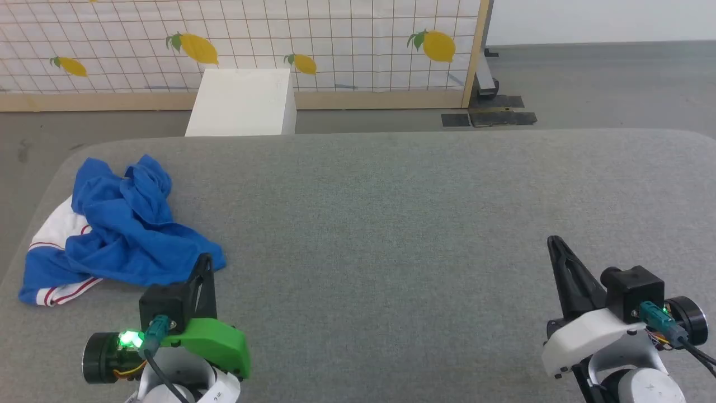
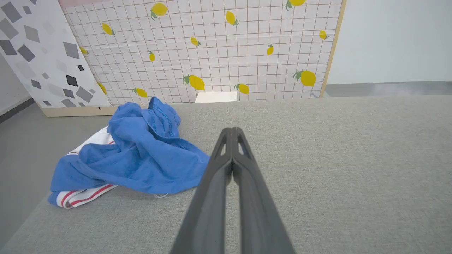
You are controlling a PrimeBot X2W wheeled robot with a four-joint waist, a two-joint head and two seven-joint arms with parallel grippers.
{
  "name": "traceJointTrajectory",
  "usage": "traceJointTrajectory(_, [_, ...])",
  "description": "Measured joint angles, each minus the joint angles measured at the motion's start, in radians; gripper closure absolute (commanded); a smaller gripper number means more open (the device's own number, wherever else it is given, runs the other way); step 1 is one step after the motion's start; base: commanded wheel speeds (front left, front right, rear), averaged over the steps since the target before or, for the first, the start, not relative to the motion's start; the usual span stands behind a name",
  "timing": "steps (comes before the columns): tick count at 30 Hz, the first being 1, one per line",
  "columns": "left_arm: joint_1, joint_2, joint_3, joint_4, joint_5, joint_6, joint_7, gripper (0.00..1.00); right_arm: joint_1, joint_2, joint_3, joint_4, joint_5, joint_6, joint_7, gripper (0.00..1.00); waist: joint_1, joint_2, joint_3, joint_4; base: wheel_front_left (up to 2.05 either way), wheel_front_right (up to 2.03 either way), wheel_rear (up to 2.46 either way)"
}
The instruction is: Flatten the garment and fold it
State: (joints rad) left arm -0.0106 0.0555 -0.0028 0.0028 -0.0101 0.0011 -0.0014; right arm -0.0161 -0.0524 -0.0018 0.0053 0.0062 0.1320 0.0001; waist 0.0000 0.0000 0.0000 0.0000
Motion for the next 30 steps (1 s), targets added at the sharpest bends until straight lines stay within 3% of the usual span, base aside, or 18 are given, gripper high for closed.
traceJointTrajectory(30, [0.0,0.0,0.0,0.0,0.0,0.0,0.0,1.0,0.0,0.0,0.0,0.0,0.0,0.0,0.0,1.0,0.0,0.0,0.0,0.0,0.0,0.0,0.0])
